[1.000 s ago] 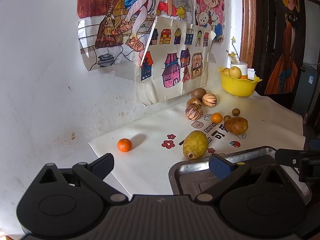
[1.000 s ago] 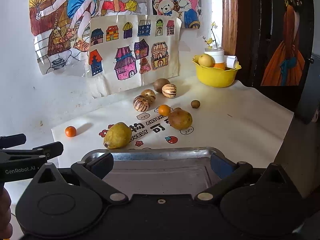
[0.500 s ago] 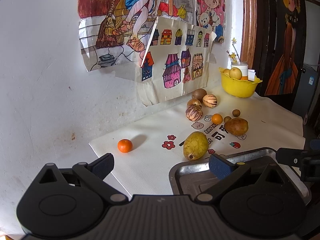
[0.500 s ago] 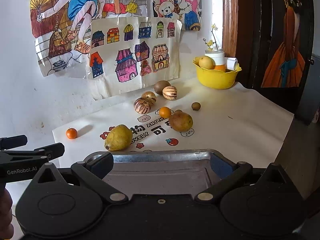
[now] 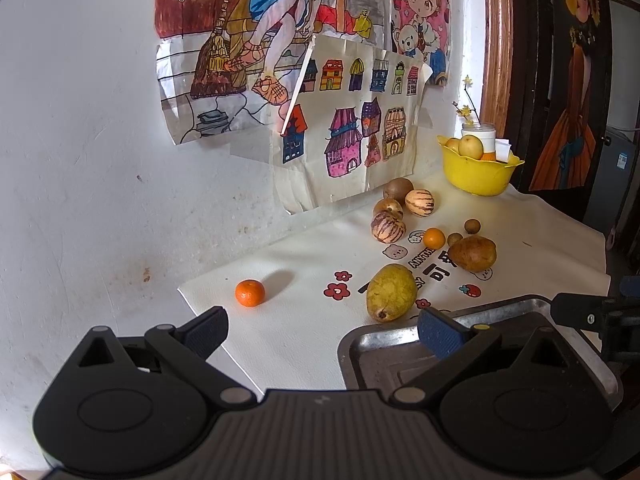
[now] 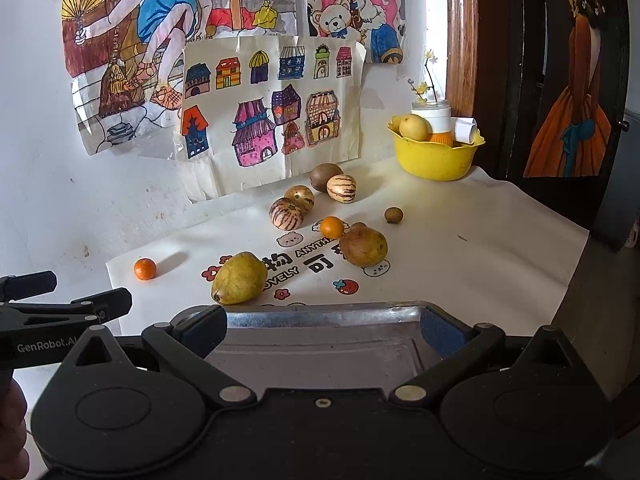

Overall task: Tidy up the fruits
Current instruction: 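Reach the left tool to the mandarin orange while the right tool reaches the yellow pear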

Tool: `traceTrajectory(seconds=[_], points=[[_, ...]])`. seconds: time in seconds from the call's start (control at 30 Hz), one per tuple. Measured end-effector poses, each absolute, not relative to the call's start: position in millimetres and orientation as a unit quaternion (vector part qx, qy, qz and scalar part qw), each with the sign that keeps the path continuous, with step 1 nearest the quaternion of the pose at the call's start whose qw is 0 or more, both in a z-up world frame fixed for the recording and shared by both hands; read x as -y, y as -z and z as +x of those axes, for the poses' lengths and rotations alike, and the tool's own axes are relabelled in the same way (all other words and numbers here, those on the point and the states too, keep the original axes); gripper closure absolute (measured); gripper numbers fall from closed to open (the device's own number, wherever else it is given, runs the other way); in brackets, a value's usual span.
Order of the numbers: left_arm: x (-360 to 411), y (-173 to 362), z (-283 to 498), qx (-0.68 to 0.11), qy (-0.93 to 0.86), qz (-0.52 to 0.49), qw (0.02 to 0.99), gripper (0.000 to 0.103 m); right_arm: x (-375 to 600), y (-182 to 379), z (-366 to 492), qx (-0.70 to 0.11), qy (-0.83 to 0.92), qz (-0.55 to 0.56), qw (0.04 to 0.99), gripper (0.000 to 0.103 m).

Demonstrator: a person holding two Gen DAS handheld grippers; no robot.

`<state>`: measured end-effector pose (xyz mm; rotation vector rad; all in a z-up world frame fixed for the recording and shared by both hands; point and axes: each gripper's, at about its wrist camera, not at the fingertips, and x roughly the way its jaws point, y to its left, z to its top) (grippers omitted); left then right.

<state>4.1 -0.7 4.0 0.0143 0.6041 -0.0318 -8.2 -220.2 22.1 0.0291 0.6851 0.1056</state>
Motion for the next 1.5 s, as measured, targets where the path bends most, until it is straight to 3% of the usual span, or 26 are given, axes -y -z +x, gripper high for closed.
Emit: traceTrajectory(seconds=[0.87,1.07,1.5], points=[[1,-1,5,-0.3,0.014,0.007,0.954,0.0,219,-23,-7,-0.336,-0.052,0.012,0.94,0.0],[-20,18,31,-0.344,0.01,-0.025,0.939,0.0,217,-16,5,-0.343,-0.053,0.0,0.938,0.0],[-54,52,89,-0.356,-0.005,-0.056,0.933,0.001,221,5,57,-0.38,-0.048,0.028,0.923,0.0]])
